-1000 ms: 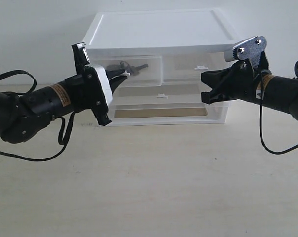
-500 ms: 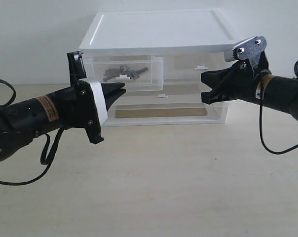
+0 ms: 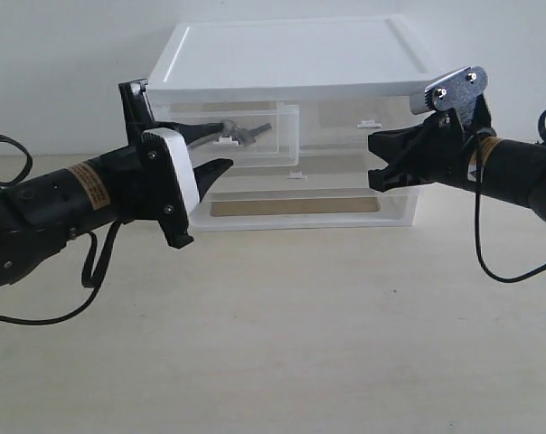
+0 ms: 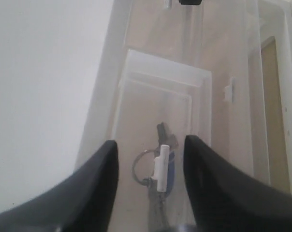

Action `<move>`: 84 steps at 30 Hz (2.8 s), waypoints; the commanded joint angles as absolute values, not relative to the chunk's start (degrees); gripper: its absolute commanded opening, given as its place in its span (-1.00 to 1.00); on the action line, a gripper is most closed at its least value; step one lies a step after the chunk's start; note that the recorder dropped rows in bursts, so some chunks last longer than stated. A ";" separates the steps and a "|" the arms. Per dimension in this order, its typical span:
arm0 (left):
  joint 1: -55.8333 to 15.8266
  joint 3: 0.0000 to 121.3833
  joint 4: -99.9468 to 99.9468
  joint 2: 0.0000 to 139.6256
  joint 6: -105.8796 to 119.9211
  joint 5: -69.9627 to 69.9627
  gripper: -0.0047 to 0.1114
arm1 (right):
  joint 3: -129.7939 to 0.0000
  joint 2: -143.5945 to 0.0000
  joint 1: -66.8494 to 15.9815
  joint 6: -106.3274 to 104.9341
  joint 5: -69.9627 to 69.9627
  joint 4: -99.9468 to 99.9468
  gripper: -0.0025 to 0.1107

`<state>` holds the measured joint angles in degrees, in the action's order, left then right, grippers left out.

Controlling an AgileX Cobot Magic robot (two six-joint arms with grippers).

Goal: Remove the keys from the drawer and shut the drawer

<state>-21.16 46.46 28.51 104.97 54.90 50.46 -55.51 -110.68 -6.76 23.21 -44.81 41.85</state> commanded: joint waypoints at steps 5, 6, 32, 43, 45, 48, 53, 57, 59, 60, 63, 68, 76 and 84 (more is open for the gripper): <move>-21.29 50.55 27.57 110.05 64.24 50.93 -0.18 | -57.30 -110.94 -5.78 23.47 -41.55 34.99 -0.96; -21.29 50.70 27.34 110.36 65.70 51.06 -0.19 | -57.30 -110.94 -5.78 23.47 -41.55 34.99 -0.96; -21.29 53.04 20.98 113.66 70.28 53.53 -0.38 | -57.30 -110.94 -5.78 23.47 -41.55 34.99 -0.96; -21.29 53.38 19.68 114.49 70.28 53.57 -0.84 | -57.30 -110.94 -5.78 23.47 -41.55 34.99 -0.96; -21.41 52.86 19.68 114.31 70.28 53.57 -0.84 | -57.30 -110.94 -5.78 23.47 -41.55 34.99 -0.96; -22.34 51.57 16.57 113.12 70.28 53.92 -0.84 | -57.30 -110.94 -5.78 23.37 -41.56 34.99 -0.96; -24.61 49.09 12.57 110.53 70.63 53.44 -0.84 | -57.30 -110.94 -5.78 23.37 -41.56 34.99 -0.96; -26.93 46.49 12.57 108.41 71.53 53.18 -0.84 | -57.30 -110.94 -5.78 23.37 -41.56 34.99 -0.96; -27.97 45.57 11.79 107.63 73.42 52.01 -0.84 | -57.30 -110.94 -5.78 23.37 -41.56 34.99 -0.96; -28.46 45.25 10.74 107.36 74.37 51.73 -0.84 | -57.30 -110.94 -5.78 23.37 -41.56 34.99 -0.96; -29.22 44.10 9.87 106.86 74.68 51.59 -0.84 | -57.30 -110.94 -5.78 23.37 -41.56 34.99 -0.96; -29.20 42.54 9.87 106.11 75.29 51.05 -0.84 | -57.30 -110.94 -5.78 23.37 -41.56 34.99 -0.96; -29.20 37.94 11.78 100.43 70.40 56.37 -0.84 | -57.30 -110.94 -5.78 23.37 -41.56 34.99 -0.96; -29.20 43.19 27.76 81.48 20.31 27.28 -0.84 | -57.30 -110.94 -5.78 23.39 -41.44 34.99 -0.96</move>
<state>-28.89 39.82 19.40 86.96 39.46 40.64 -55.61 -110.68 -6.76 23.21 -44.54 41.95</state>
